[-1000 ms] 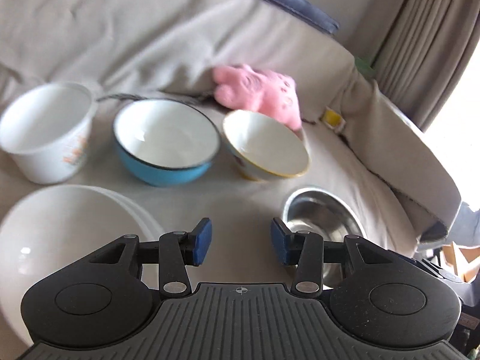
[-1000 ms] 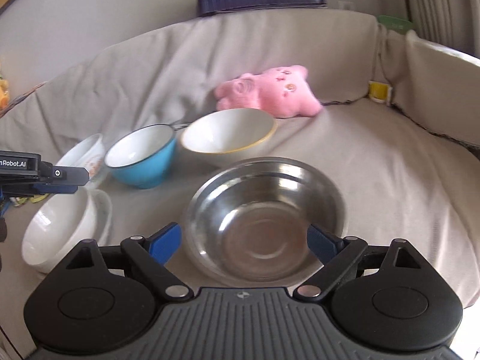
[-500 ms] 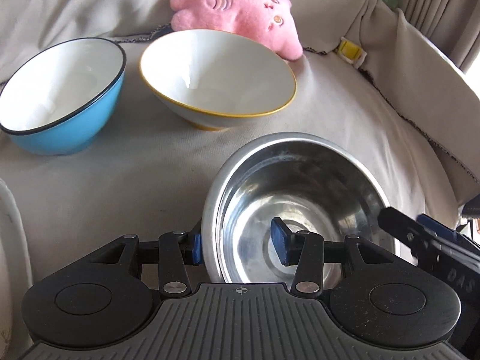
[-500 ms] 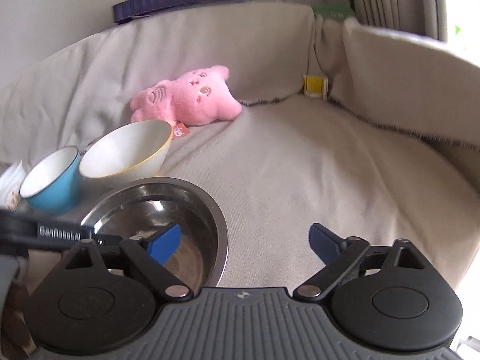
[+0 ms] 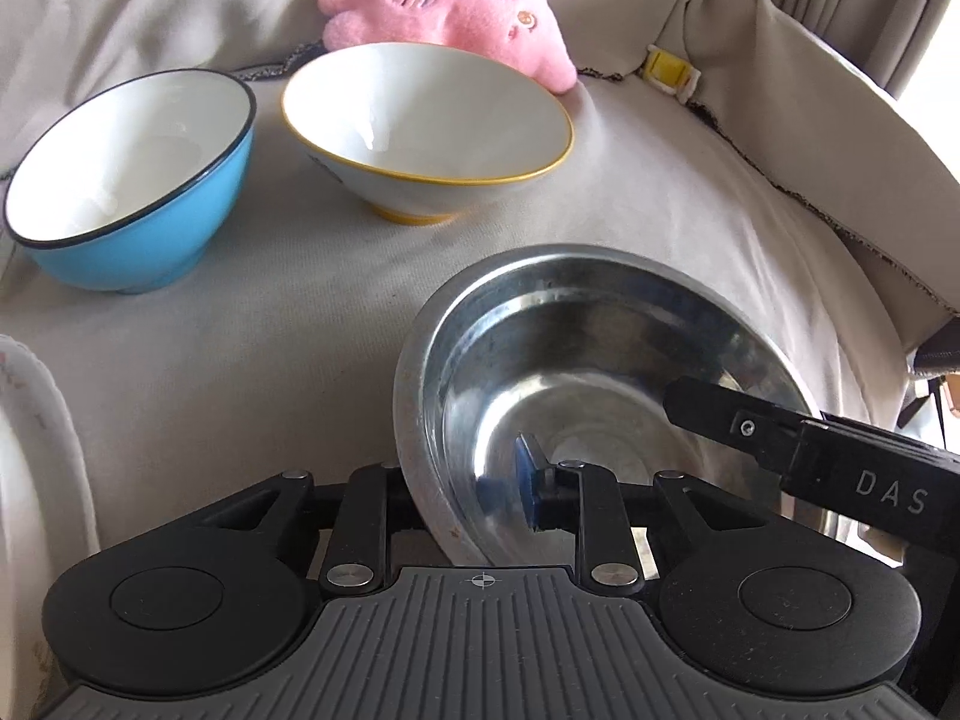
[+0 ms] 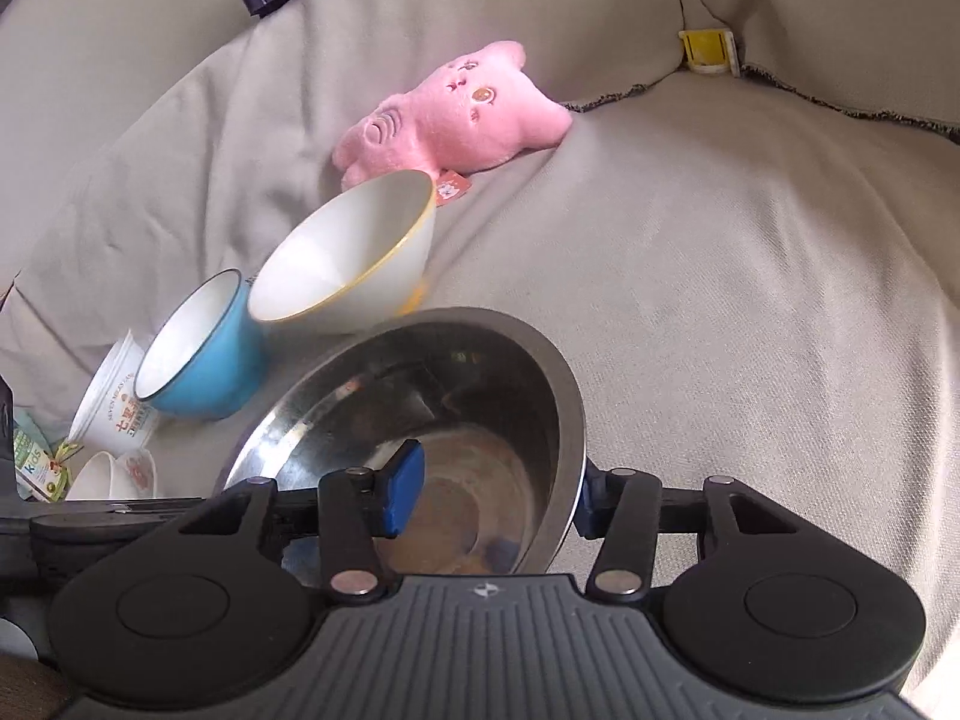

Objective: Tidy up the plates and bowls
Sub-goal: 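Close the left gripper on the steel bowl's rim, then carry the steel bowl with the left gripper over the white bowl stack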

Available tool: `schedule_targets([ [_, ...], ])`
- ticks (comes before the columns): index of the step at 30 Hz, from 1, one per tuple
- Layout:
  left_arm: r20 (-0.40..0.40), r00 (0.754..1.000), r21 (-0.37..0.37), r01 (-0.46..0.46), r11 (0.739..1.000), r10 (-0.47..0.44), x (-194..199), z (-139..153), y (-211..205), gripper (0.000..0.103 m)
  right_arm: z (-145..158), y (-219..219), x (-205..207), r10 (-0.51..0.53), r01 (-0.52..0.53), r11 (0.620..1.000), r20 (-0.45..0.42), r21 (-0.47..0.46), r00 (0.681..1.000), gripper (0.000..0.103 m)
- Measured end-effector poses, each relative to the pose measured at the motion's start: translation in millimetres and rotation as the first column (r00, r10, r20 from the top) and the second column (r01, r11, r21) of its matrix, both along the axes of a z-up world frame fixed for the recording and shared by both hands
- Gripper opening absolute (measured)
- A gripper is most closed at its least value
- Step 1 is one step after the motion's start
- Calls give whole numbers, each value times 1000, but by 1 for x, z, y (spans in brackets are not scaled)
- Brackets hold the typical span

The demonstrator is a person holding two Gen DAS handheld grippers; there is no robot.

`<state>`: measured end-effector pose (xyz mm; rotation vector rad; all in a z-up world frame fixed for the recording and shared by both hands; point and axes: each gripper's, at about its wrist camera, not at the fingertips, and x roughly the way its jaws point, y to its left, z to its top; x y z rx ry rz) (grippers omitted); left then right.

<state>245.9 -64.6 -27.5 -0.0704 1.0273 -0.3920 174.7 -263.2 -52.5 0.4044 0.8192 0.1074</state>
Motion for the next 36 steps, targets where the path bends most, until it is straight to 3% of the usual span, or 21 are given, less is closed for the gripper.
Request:
schedule_targets([
  [5, 69, 997, -46, 29, 999, -25, -28, 30, 40, 27, 37, 34, -11, 44, -41, 998, 56, -49, 997, 51],
  [11, 159, 986, -120, -32, 992, 51, -51, 64, 118, 30, 83, 109, -20, 134, -117, 986, 144, -121, 980, 53],
  [16, 215, 970, -176, -75, 982, 113, -79, 72, 195, 30, 99, 181, -21, 222, -197, 970, 178, -146, 959, 55],
  [20, 176, 964, -215, -160, 963, 200, -86, 63, 253, 32, 94, 240, -14, 309, -279, 942, 159, -187, 938, 59],
  [25, 114, 942, -257, -279, 925, 315, -91, 47, 302, 32, 74, 284, -7, 379, -358, 914, 88, -189, 921, 59],
  [36, 101, 945, -239, -281, 929, 311, -89, 37, 301, 31, 39, 273, -6, 337, -337, 934, -19, -123, 941, 59],
])
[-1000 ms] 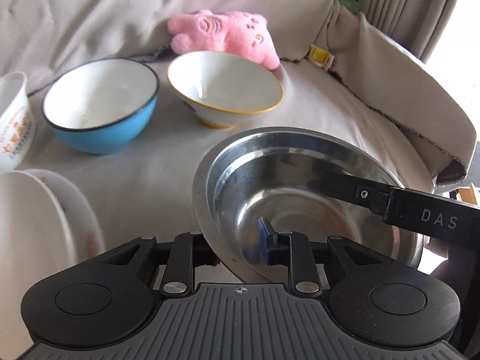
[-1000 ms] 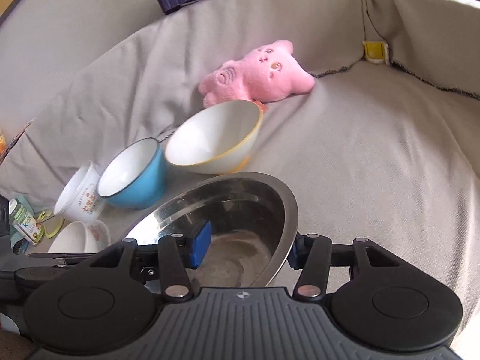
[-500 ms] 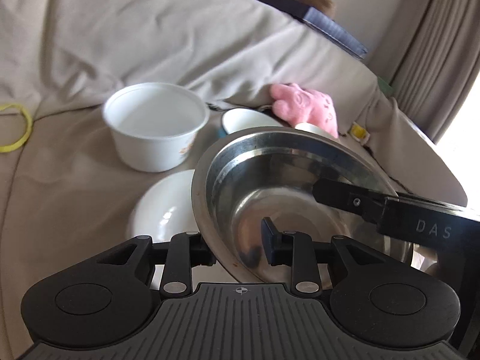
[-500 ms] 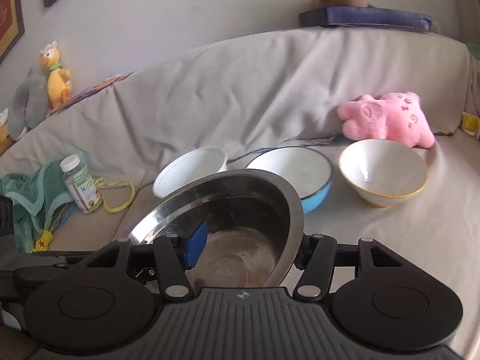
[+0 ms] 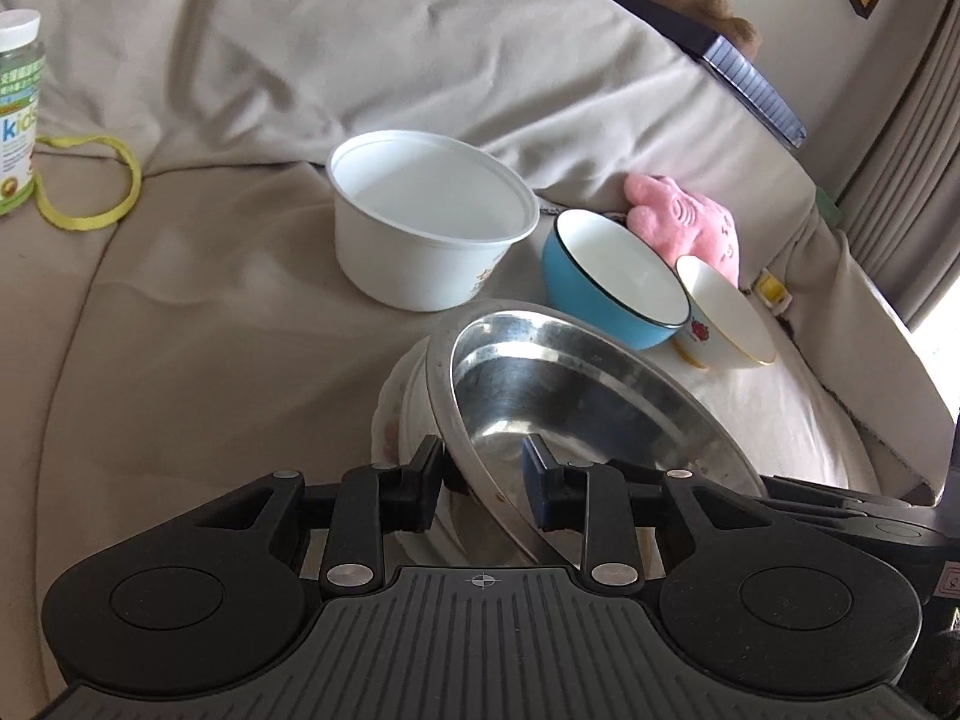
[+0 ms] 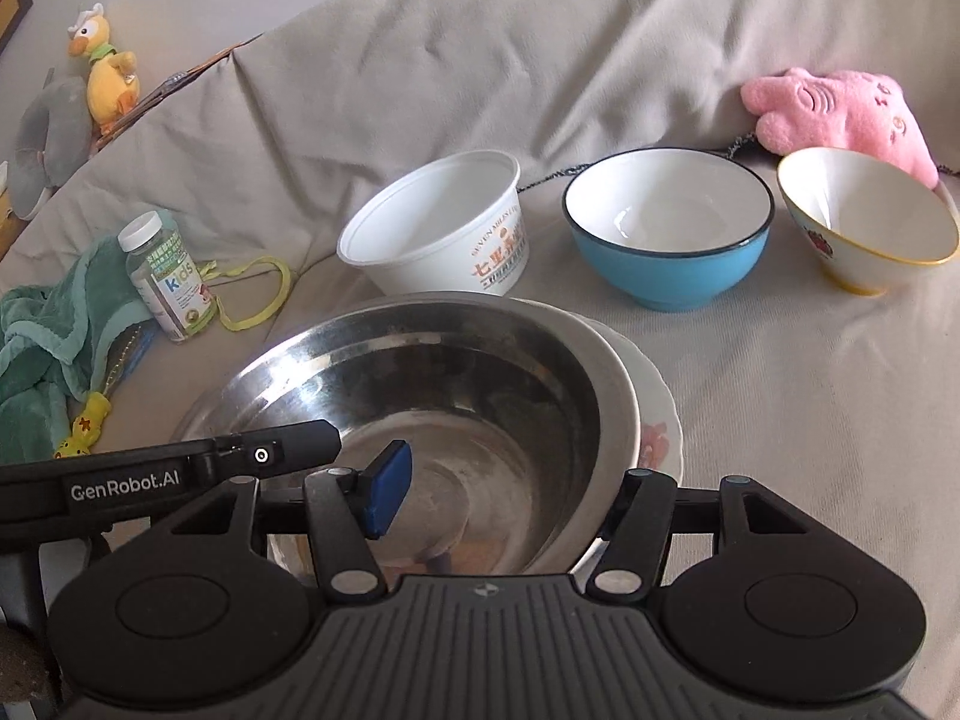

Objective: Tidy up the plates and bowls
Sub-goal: 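Carry the steel bowl with the left gripper over the white bowl stack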

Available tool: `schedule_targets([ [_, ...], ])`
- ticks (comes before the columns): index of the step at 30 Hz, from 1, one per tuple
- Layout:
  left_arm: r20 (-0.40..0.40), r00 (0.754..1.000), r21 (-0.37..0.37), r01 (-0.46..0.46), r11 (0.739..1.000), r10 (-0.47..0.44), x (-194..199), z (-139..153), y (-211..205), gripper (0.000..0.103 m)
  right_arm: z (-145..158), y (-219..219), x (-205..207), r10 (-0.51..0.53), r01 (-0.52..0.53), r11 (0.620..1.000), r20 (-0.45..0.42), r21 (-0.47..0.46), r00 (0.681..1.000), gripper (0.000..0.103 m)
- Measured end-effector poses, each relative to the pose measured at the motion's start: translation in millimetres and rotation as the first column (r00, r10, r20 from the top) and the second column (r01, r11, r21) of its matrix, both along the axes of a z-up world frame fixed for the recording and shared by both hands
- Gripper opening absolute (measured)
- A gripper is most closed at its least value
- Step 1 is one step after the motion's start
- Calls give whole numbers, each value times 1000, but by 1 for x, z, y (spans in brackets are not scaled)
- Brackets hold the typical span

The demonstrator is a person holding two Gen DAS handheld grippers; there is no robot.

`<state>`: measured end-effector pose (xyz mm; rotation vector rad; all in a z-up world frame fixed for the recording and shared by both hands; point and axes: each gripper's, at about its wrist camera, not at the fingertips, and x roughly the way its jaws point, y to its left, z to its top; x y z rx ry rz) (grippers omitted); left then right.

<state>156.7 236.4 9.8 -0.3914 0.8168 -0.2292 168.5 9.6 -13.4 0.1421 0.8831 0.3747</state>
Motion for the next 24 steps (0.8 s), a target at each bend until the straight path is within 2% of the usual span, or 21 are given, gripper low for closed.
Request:
schedule_targets([
  [5, 7, 1000, 18, -3, 1000, 3, 3, 0, -4, 28, 1, -6, 2, 2, -2, 1000, 0, 5, 1000, 59],
  [9, 28, 999, 75, -22, 997, 20, 0, 3, -5, 27, -1, -4, 4, 0, 0, 1000, 3, -10, 1000, 56],
  [17, 19, 999, 43, -40, 998, 39, 2, 2, 4, 23, -8, 14, 11, 11, -8, 994, 22, -113, 1000, 56],
  [24, 49, 998, 70, -46, 996, 42, 7, -3, -2, 23, -10, 24, 16, 17, -8, 983, 51, -184, 999, 56],
])
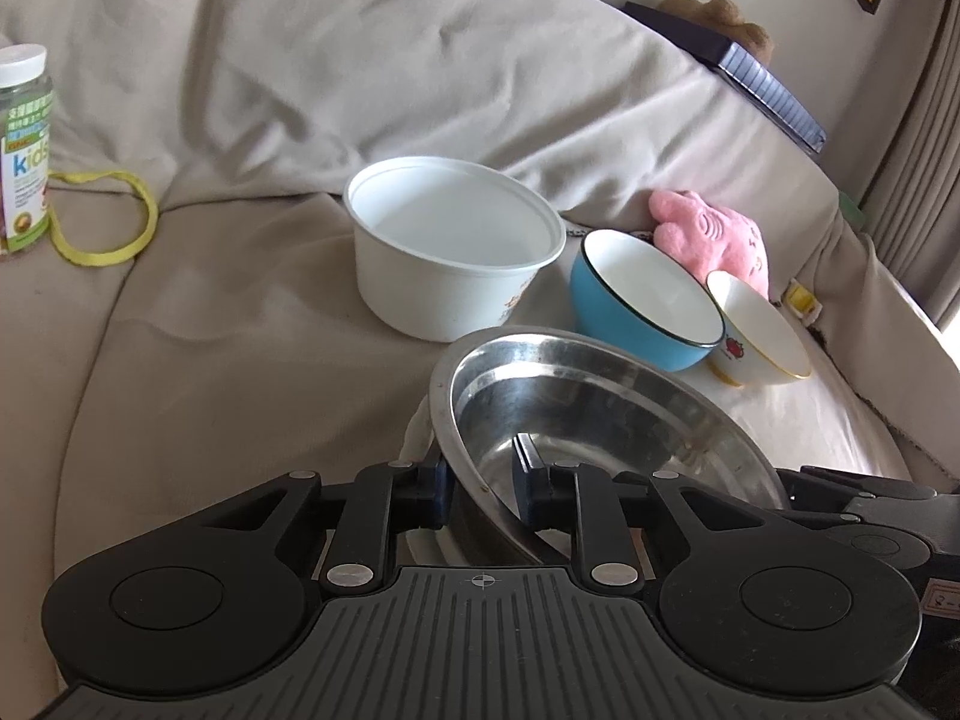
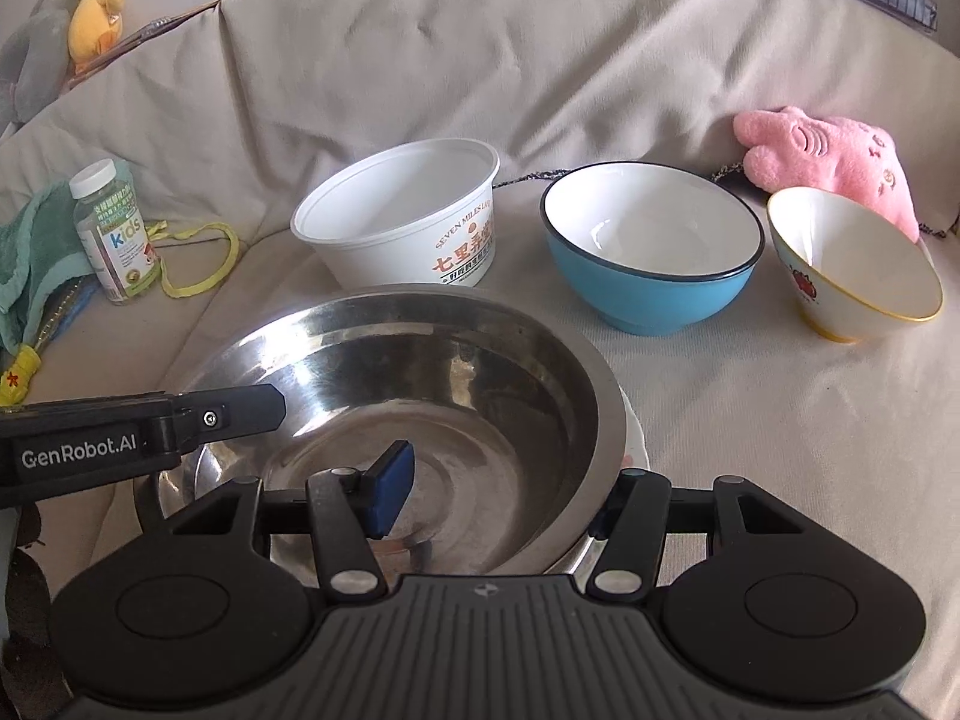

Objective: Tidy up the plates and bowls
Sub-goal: 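Carry the steel bowl with the left gripper over the white bowl stack, then lower the steel bowl into the white bowl and open the left gripper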

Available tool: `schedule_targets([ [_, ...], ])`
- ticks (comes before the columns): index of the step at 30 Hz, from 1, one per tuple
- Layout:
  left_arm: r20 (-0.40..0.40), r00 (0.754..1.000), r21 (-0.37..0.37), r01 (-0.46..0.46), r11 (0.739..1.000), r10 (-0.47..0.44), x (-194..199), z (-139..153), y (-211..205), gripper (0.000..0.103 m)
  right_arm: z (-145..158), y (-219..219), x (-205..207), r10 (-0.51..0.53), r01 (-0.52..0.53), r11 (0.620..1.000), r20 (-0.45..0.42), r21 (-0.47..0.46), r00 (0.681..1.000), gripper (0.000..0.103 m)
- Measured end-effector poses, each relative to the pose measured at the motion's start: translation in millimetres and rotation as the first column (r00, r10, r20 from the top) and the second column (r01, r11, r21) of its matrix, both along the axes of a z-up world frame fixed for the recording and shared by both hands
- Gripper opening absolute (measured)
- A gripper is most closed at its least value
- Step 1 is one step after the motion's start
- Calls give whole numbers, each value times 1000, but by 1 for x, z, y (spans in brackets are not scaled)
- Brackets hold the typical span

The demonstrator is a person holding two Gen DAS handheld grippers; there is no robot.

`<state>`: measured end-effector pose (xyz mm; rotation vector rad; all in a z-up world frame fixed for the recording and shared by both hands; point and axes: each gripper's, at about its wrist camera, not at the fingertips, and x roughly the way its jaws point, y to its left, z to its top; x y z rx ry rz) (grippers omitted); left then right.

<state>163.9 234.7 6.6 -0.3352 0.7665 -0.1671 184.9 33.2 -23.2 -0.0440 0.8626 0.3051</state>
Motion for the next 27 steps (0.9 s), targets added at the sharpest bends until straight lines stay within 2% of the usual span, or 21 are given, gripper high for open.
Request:
schedule_targets([
  [8, 13, 1000, 60, 5, 998, -6, -6, 6, -7, 23, 5, -6, -7, 13, -12, 1000, -13, 27, 1000, 56],
  [13, -4, 1000, 36, 4, 999, -4, -5, 8, 0, 25, 9, -11, -10, 8, -3, 997, -63, 78, 998, 56],
  [16, -14, 1000, 17, 0, 1000, 0, -6, 9, 3, 26, 15, -11, -15, 11, -7, 997, -63, 77, 998, 58],
  [20, -8, 1000, 27, 1, 1000, 0, -9, 10, 2, 27, 18, -11, -20, 19, -15, 997, -61, 75, 998, 59],
  [22, -4, 1000, 46, -7, 999, 7, -9, 10, 1, 25, 17, -12, -21, 18, -14, 997, -56, 77, 998, 59],
  [25, -4, 1000, 115, -25, 993, 25, -6, 3, -5, 25, 16, -9, -22, 18, -16, 998, -38, 58, 999, 60],
  [27, -18, 1000, 128, -16, 992, 19, -2, -2, -7, 25, 17, -7, -24, 14, -14, 999, -9, 32, 1000, 61],
])
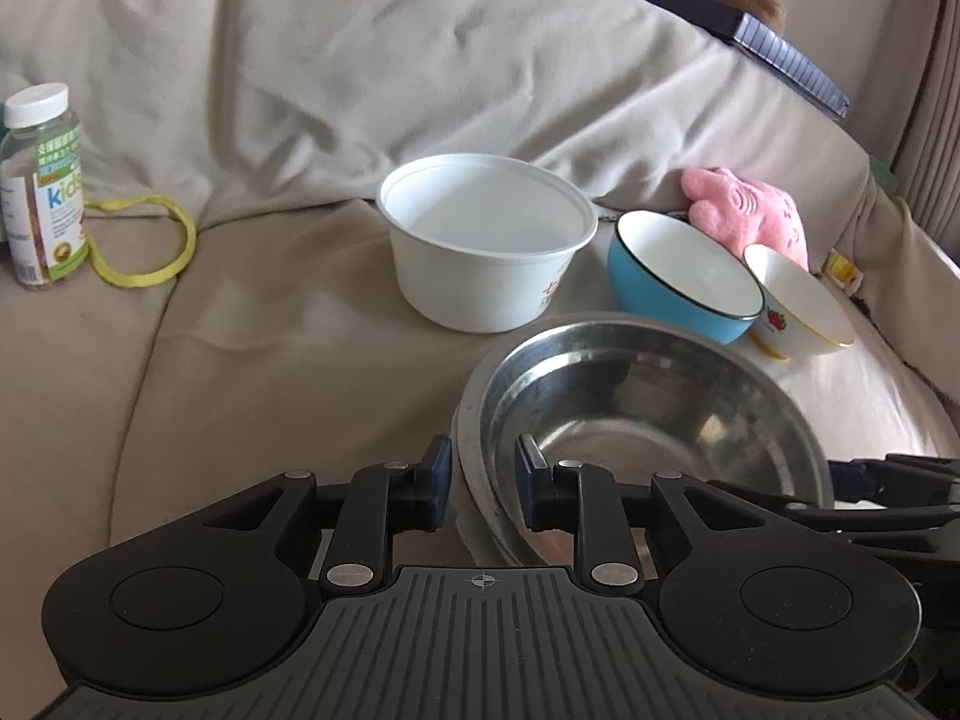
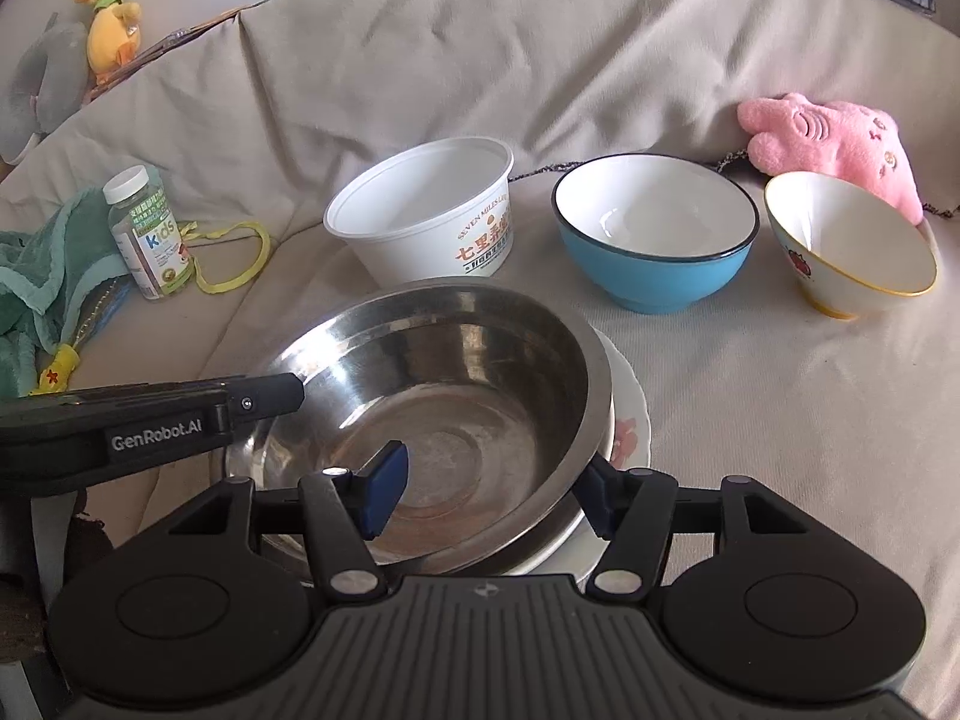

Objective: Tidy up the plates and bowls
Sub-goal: 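Lower the steel bowl into the white bowl and open the left gripper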

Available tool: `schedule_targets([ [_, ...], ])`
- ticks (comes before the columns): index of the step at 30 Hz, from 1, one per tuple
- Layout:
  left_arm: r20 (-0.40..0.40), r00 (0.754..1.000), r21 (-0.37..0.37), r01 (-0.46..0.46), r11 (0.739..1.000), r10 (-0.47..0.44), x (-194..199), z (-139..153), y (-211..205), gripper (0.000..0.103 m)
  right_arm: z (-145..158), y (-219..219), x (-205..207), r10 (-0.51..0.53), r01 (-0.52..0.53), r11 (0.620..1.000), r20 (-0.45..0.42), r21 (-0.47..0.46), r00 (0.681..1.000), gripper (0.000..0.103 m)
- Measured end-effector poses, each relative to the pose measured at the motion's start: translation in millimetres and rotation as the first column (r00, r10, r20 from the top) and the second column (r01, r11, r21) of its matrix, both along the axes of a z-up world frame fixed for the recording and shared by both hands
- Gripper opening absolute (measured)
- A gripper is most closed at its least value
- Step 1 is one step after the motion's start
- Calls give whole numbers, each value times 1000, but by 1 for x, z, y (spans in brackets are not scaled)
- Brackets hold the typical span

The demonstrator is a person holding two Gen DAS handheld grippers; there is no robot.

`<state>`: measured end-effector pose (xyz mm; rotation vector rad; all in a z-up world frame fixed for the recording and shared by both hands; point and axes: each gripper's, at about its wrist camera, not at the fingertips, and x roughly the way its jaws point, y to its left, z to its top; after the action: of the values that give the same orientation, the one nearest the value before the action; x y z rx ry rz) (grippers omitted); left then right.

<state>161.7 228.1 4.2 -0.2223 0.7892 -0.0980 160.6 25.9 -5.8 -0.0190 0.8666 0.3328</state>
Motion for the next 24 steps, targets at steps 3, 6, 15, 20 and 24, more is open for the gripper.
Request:
schedule_targets([
  [3, -29, 1000, -47, 4, 999, -5, 2, -3, 5, 25, 3, -1, -3, -10, 10, 1000, 16, -25, 1000, 70],
  [6, -38, 999, -92, 2, 996, -6, 1, -2, 11, 25, 3, -13, -2, -34, 34, 999, 0, 3, 999, 70],
  [15, -116, 993, -203, -3, 979, -21, 7, -17, 18, 28, -14, -38, 8, -22, 68, 969, -192, 236, 981, 71],
  [20, -85, 996, -213, 16, 977, -35, 10, -19, 14, 32, -15, -40, 13, -41, 82, 969, -176, 235, 984, 72],
  [24, -68, 997, -209, 24, 978, -39, 12, -19, 9, 32, -15, -45, 14, -48, 83, 968, -147, 236, 988, 72],
])
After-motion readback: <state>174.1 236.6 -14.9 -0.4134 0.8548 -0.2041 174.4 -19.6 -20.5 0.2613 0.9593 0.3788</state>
